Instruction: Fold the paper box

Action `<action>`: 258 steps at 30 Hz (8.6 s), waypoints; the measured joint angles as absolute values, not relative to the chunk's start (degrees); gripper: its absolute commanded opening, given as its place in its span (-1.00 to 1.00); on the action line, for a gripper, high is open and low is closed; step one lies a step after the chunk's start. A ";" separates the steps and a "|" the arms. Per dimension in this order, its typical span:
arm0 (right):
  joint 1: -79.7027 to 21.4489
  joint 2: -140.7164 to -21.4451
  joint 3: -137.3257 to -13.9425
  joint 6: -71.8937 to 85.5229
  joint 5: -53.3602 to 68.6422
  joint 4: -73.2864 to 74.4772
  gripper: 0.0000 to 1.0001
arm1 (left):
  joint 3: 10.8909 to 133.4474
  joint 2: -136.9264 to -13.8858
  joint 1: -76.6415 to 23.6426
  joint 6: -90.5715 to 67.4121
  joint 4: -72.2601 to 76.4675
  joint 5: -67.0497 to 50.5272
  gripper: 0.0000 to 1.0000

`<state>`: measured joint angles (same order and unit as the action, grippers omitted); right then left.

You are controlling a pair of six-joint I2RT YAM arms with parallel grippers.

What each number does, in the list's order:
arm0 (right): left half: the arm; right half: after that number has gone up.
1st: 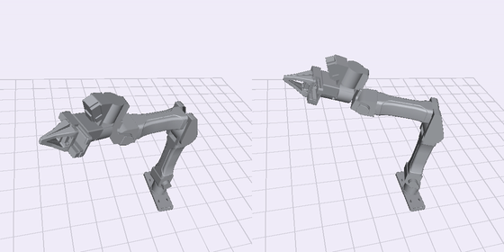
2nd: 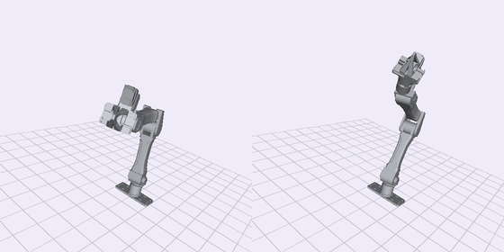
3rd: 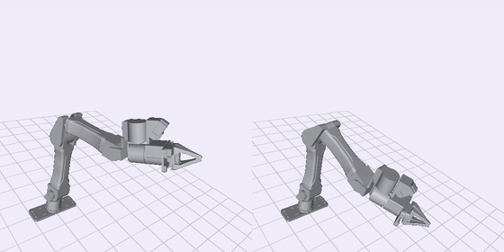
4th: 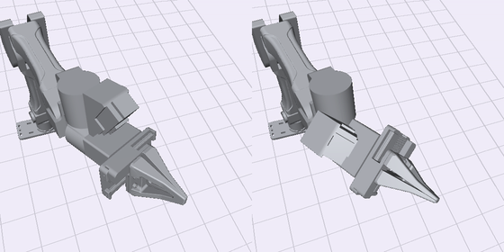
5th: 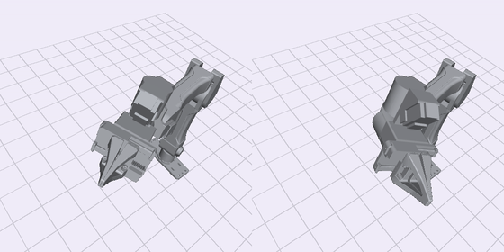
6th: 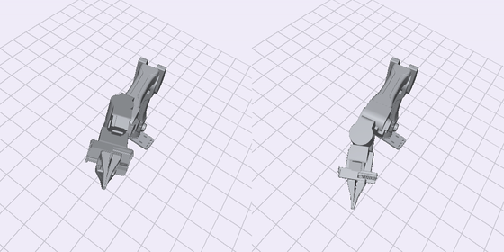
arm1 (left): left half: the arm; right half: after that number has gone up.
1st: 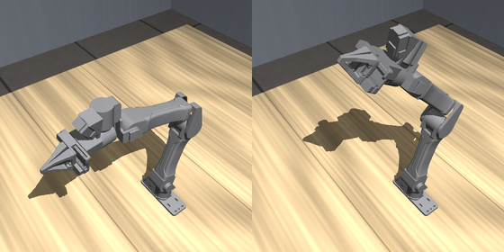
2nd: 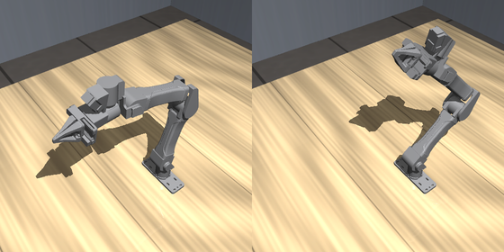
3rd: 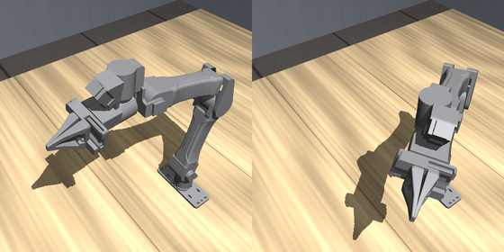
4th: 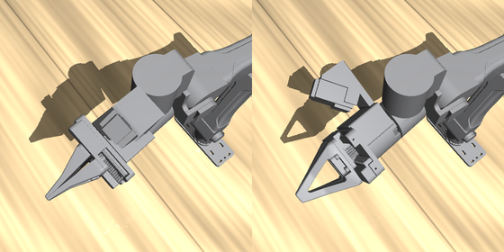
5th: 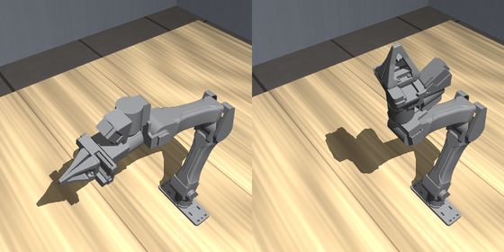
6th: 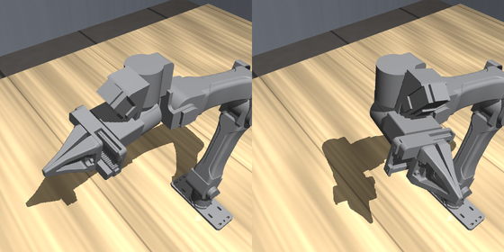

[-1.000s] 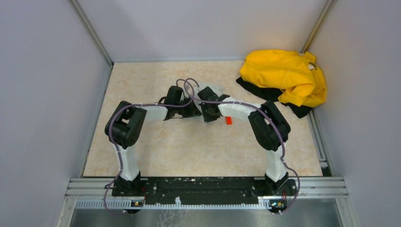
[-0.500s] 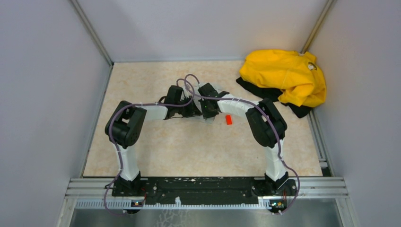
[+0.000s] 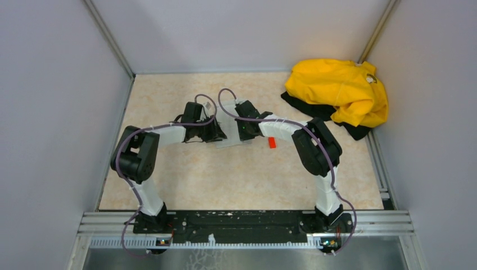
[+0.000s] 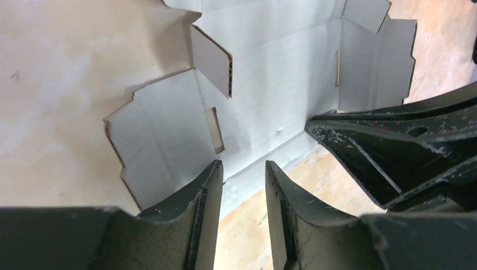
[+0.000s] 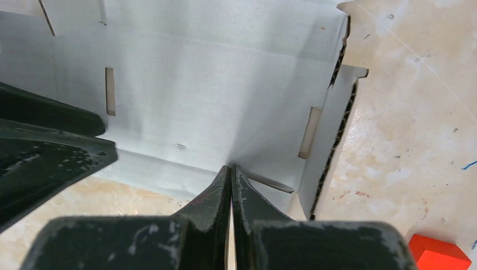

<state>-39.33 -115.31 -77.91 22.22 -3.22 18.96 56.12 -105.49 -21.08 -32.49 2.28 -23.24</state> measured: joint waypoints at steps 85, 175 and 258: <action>-39.33 -115.50 -76.12 22.24 -4.47 12.97 -1.00 | 49.47 -93.76 -26.76 -38.35 -7.77 -2.13 -0.96; -39.31 -115.90 -74.67 22.57 -4.43 8.03 -1.00 | 21.30 -89.38 -27.40 -51.42 39.42 2.37 -0.25; -38.81 -117.93 -74.32 22.63 -3.22 2.33 -1.00 | 49.87 -95.31 -35.00 -43.88 1.34 15.05 -0.32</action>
<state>-38.81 -117.93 -74.32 22.63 -3.22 2.33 49.87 -95.31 -35.00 -43.88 1.34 15.05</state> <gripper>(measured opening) 0.004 0.360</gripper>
